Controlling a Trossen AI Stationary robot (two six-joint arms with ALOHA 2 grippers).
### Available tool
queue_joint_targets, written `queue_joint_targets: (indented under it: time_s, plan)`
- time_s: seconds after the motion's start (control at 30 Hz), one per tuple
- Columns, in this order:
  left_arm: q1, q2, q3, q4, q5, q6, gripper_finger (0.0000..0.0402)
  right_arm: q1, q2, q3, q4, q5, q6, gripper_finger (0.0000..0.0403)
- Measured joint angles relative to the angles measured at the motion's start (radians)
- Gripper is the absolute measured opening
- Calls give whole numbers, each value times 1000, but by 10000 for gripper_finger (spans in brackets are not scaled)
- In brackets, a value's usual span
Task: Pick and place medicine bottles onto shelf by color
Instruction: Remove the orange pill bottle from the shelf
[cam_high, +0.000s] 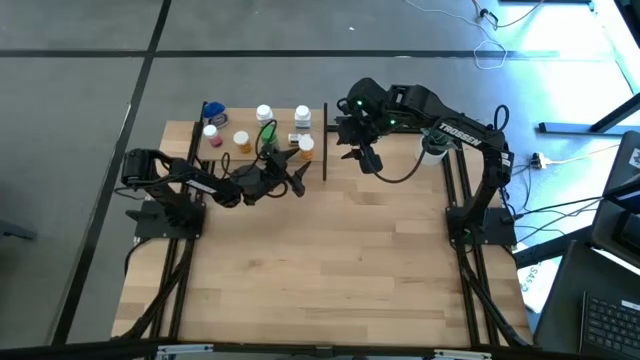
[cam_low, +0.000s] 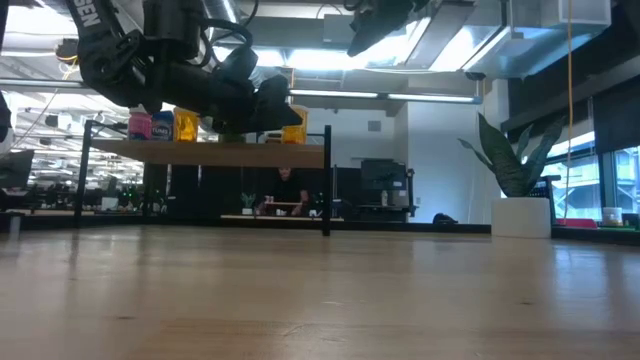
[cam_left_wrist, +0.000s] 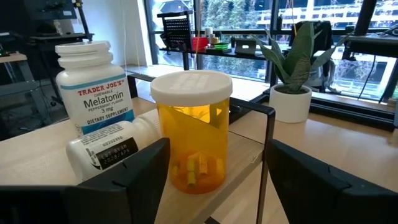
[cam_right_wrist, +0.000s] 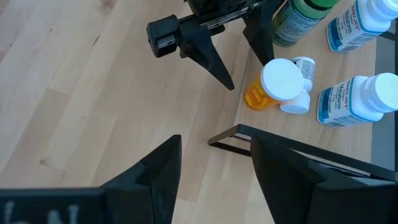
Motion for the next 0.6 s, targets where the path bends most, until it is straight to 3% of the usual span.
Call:
queue_joint_targets:
  time_s: [0.6]
  plan:
    - [0, 0, 0, 0, 0, -13, 259, 0, 0, 0, -1, 0, 4, 195]
